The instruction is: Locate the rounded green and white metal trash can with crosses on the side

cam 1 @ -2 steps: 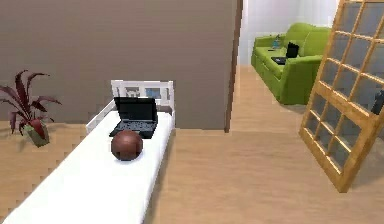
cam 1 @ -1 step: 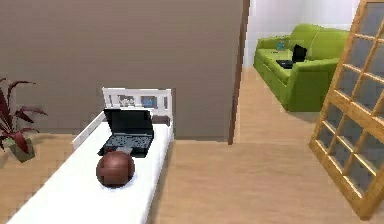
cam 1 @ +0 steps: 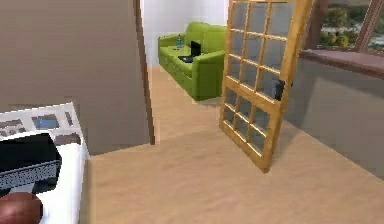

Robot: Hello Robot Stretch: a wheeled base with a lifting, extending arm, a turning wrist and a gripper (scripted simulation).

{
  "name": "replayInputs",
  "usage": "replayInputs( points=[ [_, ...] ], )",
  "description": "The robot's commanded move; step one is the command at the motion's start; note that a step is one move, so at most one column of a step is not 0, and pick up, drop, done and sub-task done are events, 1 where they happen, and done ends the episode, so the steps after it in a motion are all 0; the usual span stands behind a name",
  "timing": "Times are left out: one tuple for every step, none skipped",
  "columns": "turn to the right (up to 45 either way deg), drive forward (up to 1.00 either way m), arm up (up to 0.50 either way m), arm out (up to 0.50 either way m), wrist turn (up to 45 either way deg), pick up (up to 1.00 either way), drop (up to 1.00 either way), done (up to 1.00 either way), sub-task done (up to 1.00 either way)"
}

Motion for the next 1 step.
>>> replayInputs(
  points=[
    [0.0, 1.00, 0.00, 0.00, 0.0, 0.00, 0.00, 0.00, 0.00]
  ],
)
